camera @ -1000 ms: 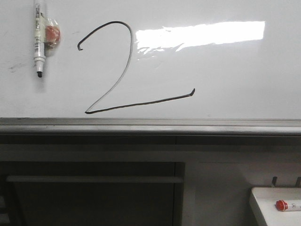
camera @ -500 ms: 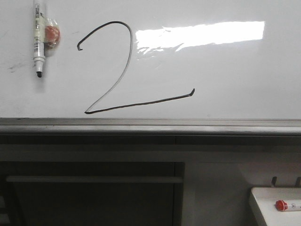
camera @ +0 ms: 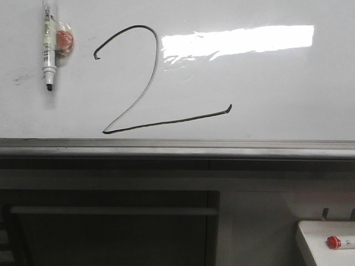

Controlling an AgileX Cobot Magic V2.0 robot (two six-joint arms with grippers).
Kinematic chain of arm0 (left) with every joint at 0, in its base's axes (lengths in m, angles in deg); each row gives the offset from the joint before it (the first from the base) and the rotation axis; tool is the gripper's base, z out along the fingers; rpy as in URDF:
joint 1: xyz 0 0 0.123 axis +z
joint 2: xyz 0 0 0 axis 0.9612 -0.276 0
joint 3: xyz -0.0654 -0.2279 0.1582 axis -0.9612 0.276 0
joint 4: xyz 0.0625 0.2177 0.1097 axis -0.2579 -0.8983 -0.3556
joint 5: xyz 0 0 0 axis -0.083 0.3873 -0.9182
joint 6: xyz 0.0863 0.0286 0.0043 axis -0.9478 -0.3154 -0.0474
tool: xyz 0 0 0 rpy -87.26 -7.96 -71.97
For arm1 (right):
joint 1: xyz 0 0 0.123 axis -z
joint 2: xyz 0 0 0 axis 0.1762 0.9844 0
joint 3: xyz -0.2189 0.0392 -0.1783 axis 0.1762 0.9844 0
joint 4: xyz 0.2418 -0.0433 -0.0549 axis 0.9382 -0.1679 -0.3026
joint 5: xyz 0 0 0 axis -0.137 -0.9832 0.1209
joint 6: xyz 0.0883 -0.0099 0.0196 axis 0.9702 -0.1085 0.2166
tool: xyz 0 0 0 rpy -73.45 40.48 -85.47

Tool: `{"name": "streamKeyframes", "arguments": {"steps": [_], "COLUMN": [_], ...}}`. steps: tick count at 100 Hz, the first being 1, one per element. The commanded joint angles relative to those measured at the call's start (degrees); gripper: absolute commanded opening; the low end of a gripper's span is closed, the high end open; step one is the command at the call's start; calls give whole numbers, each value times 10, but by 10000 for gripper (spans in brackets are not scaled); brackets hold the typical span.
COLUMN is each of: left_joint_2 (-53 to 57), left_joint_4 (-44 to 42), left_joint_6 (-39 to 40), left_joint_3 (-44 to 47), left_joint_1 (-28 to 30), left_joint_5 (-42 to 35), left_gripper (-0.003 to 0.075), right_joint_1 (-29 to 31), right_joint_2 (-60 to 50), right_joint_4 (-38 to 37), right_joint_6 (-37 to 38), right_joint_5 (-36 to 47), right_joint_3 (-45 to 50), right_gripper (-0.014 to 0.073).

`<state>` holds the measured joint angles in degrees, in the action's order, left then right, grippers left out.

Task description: Write number 2 on whiteboard

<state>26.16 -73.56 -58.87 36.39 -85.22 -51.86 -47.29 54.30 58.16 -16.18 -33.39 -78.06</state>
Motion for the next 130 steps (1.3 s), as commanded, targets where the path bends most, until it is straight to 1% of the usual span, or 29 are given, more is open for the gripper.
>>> {"name": "streamKeyframes", "arguments": {"steps": [1,6,16,22,26,36,46,130], "left_joint_2": [16,16,16,16,16,16,16,16], "left_joint_4": [-10,-10,-10,-10,-13,-14,-14,-22], "left_joint_6": [3,28,110,138,148,153,164,164], "left_joint_3": [19,33,52,60,60,60,60,60], "left_joint_1": [36,55,85,93,94,94,94,94], "left_joint_5": [-42,-37,-37,-36,-15,32,105,100], "left_gripper": [-20,-20,-20,-20,-20,-20,-20,-20], "right_joint_1": [3,3,3,3,3,3,3,3], "right_joint_2": [3,3,3,3,3,3,3,-2], "right_joint_4": [4,4,4,4,4,4,4,0], "right_joint_6": [0,0,0,0,0,0,0,0], "right_joint_5": [23,23,24,24,24,24,24,26], "right_joint_3": [-15,-15,-15,-15,-15,-15,-15,-8], "right_gripper": [-71,-71,-71,-71,-71,-71,-71,-71]}}
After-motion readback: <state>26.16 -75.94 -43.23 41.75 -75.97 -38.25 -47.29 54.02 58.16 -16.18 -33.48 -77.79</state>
